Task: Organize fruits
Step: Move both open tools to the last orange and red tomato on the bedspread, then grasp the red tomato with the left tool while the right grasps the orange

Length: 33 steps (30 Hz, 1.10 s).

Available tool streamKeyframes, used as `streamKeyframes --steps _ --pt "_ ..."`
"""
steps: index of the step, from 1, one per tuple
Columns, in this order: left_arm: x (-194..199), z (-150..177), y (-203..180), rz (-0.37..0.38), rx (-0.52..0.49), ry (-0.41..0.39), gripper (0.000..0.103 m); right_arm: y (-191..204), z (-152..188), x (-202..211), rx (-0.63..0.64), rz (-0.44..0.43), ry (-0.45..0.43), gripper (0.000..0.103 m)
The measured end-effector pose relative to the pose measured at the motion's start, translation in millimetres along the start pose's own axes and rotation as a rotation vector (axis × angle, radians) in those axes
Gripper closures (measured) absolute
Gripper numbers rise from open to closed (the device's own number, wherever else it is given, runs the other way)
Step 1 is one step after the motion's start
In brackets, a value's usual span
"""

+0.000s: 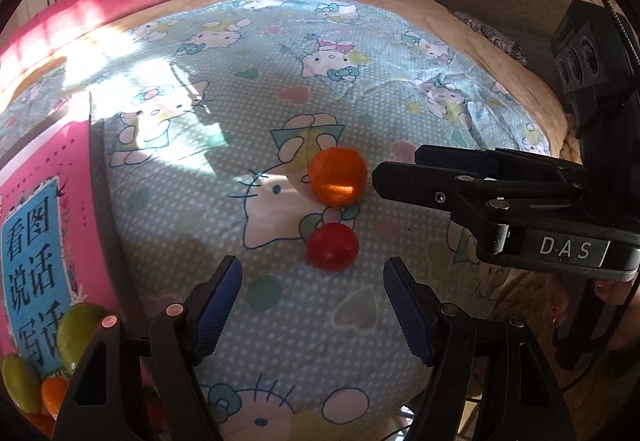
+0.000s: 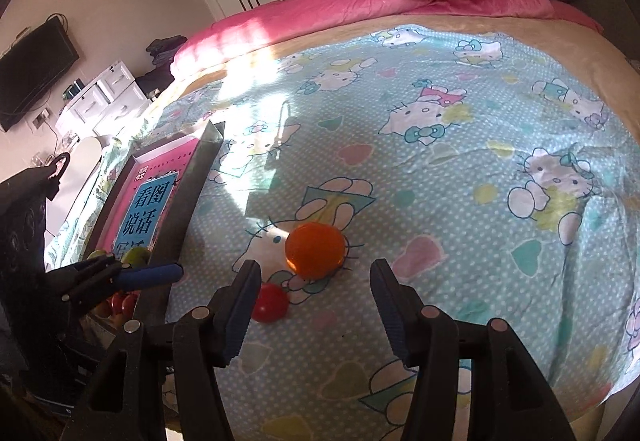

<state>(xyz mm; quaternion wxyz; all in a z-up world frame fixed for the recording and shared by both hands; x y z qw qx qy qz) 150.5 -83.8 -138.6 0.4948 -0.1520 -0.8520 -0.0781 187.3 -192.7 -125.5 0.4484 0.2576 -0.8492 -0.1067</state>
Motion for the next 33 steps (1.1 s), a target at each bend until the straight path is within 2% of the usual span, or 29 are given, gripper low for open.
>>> streamKeyframes --steps 2,10,15,17,21,22,28,33 --pt "-7.6 -0.2 -4.2 0.011 -0.002 0.011 0.028 -3.9 0.0 -4.7 -0.009 -0.002 0.009 0.047" --pt "-23.7 -1.7 -16.6 0.048 -0.029 0.034 0.053 -3.9 0.1 -24.3 0.005 -0.001 0.042 0.047" --pt "-29.5 -4.3 -22.7 0.063 -0.04 0.04 0.06 -6.0 -0.8 -37.7 -0.013 0.002 0.051 0.047" --pt "-32.1 -5.4 -23.4 0.067 -0.041 0.043 0.061 -7.4 -0.6 -42.3 -0.027 -0.001 0.056 0.055" --pt "-35.8 -7.7 -23.6 0.072 -0.036 0.045 0.066 -7.6 -3.3 -50.8 -0.05 -0.021 0.052 0.057" --pt "-35.9 -7.9 -23.0 0.074 -0.035 0.044 0.068 -6.2 -4.1 -52.9 -0.047 -0.027 0.052 0.06" --pt "-33.7 -7.8 -19.4 0.093 -0.015 0.044 0.07 -2.1 -7.2 -54.7 -0.01 -0.013 0.039 0.062" --pt "-15.0 -6.5 -5.6 0.087 0.019 0.017 0.07 1.5 -11.1 -42.7 -0.022 -0.042 0.007 0.062"
Point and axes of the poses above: each gripper's, at about its wrist camera, not at the fingertips, and x roughly against the way its jaws point, y to its left, z to its underside, the point moved 10 cm from there along -x, roughly the way its jaws point, and after that the axes turned 10 degrees about -z, right-handed, at the moved point
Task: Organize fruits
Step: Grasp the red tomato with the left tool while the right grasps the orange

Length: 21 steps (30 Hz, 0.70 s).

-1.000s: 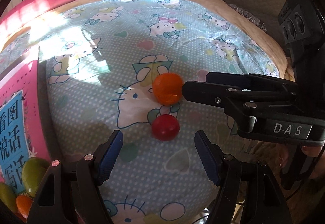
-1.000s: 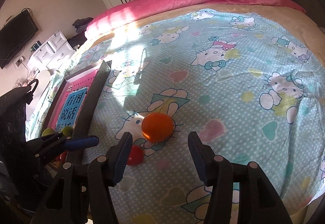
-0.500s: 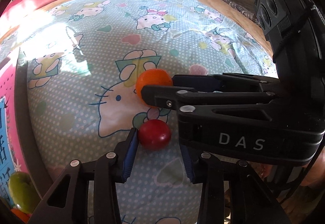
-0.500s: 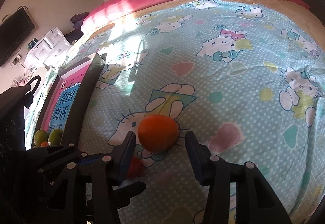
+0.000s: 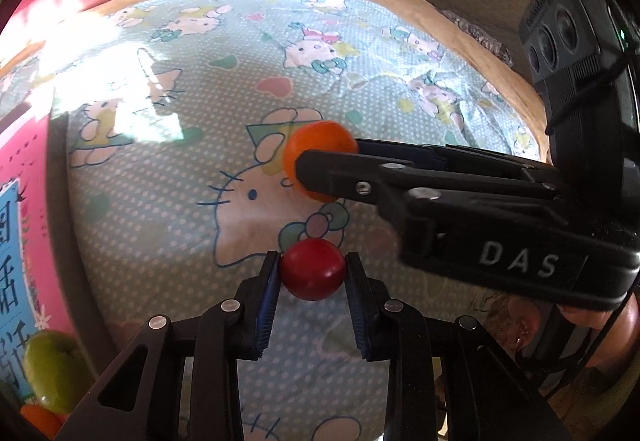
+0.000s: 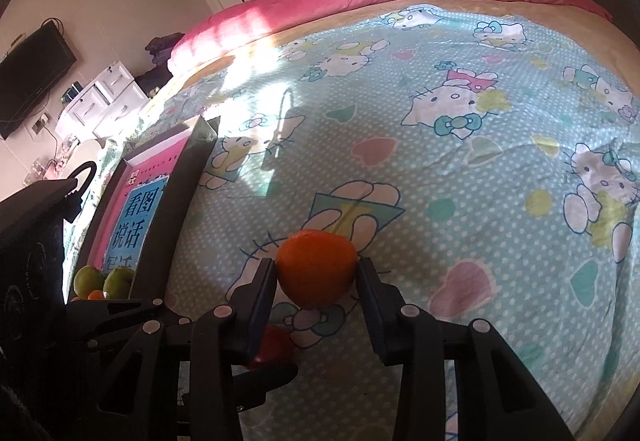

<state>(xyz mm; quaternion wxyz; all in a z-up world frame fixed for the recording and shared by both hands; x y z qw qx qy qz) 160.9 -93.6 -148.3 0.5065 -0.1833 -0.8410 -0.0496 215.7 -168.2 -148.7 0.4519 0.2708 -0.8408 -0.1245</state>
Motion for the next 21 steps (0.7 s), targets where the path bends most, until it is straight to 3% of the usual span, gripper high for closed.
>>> streamKeyframes --steps 10,21 --pt "59.0 2.7 51.0 -0.139 0.084 -0.103 0.07 36.0 -12.4 23.5 0.042 -0.091 -0.075 0.062" --pt "99.6 27.3 115.7 -0.239 0.195 -0.127 0.07 100.7 -8.3 18.1 0.131 -0.198 -0.068 0.062"
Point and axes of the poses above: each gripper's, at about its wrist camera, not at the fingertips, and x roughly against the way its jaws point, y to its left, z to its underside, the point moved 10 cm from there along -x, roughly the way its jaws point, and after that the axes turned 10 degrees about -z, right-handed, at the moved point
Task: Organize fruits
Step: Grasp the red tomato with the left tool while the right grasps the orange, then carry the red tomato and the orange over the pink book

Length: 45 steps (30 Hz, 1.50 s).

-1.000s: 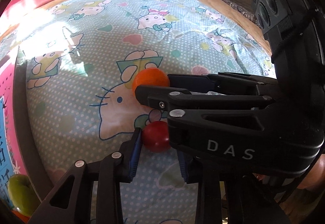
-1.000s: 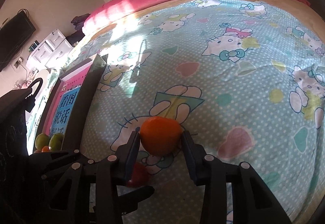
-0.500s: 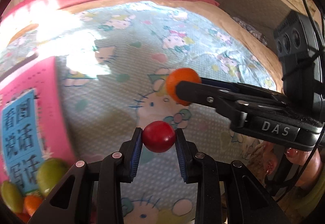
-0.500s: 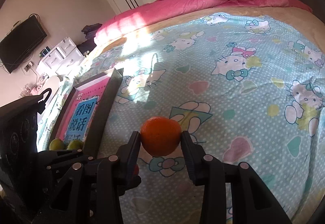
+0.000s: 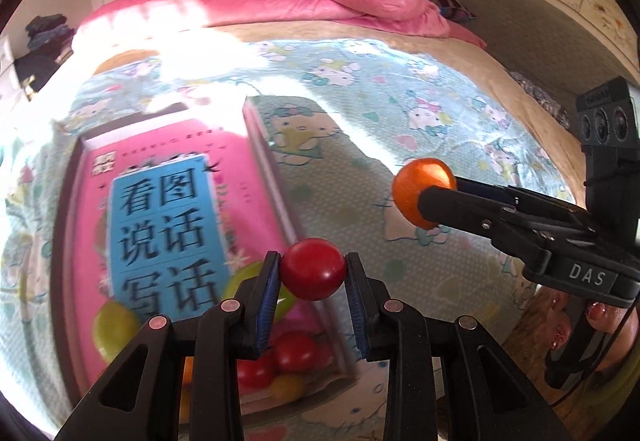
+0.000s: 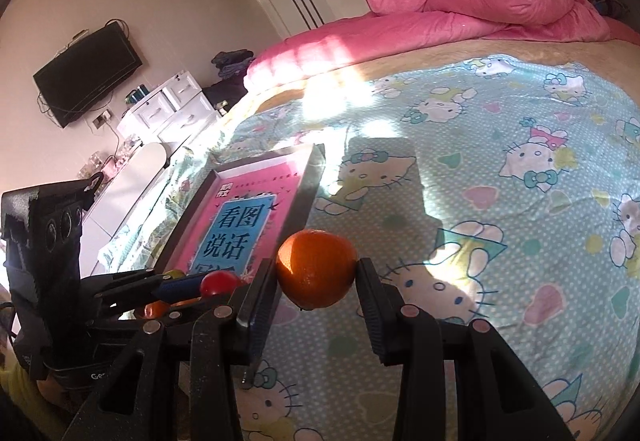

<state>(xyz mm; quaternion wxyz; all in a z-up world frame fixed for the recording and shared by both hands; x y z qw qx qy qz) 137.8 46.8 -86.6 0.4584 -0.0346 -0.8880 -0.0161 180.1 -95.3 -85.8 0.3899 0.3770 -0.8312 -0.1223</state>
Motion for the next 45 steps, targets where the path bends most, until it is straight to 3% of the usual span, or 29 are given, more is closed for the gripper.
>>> streamKeyframes --steps 10,18,32,45 --pt "8.2 20.5 74.0 -0.095 0.13 0.025 0.07 46.8 17.4 -26.4 0.107 -0.054 0.064 0.062" --pt "7.7 39.7 105.0 -0.124 0.196 0.061 0.07 68.4 34.0 -39.7 0.162 -0.079 0.111 0.062" --pt "8.1 50.8 104.7 -0.173 0.164 0.071 0.07 90.1 57.2 -59.3 0.244 -0.076 0.182 0.062" --pt "5.2 49.8 94.2 -0.17 0.14 0.065 0.07 83.8 64.2 -70.3 0.292 0.001 0.199 0.062"
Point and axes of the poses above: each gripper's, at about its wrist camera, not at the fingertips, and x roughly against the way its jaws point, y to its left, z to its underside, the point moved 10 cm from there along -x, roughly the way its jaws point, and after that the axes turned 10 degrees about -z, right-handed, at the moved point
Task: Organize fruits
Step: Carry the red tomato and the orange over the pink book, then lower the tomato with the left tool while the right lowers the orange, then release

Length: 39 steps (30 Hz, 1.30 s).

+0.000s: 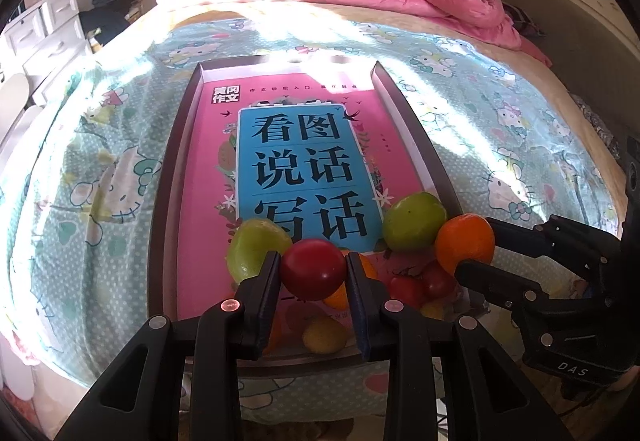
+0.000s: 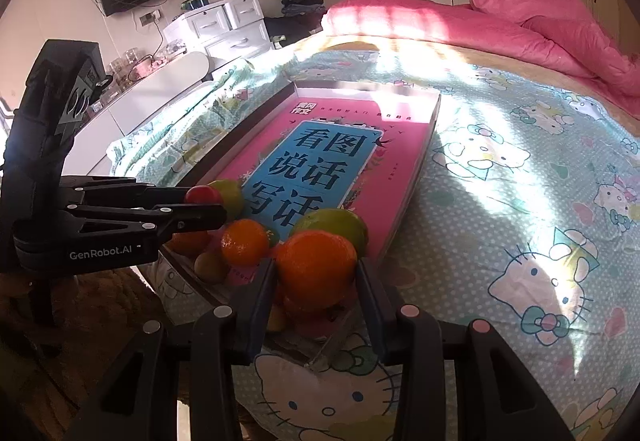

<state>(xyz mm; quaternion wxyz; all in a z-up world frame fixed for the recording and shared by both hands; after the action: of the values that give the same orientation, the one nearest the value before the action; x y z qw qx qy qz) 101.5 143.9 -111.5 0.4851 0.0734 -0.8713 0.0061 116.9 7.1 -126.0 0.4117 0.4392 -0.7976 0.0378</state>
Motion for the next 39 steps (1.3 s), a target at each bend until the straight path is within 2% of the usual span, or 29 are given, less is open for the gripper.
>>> streamKeyframes --steps 12,22,28,33,39 --pt "-7.7 -1.4 -16.1 0.014 -0.015 0.01 0.07 -0.1 3.3 3.0 0.028 0.008 0.003 0.061" --pt "-8.0 -5.6 -14.7 0.003 0.005 -0.003 0.07 0.5 4.7 4.9 0.031 0.001 0.002 0.061" --pt "-9.4 -7.2 -14.4 0.006 0.008 -0.005 0.07 14.3 -1.9 0.6 0.057 -0.018 -0.01 0.06" --pt "-10.4 -8.0 -16.2 0.0 -0.003 -0.007 0.07 23.5 -4.6 -5.9 0.108 0.001 -0.007 0.06" --pt "-11.6 -9.4 -17.7 0.002 -0.001 -0.007 0.07 17.3 2.2 -6.8 0.101 0.007 0.014 0.06"
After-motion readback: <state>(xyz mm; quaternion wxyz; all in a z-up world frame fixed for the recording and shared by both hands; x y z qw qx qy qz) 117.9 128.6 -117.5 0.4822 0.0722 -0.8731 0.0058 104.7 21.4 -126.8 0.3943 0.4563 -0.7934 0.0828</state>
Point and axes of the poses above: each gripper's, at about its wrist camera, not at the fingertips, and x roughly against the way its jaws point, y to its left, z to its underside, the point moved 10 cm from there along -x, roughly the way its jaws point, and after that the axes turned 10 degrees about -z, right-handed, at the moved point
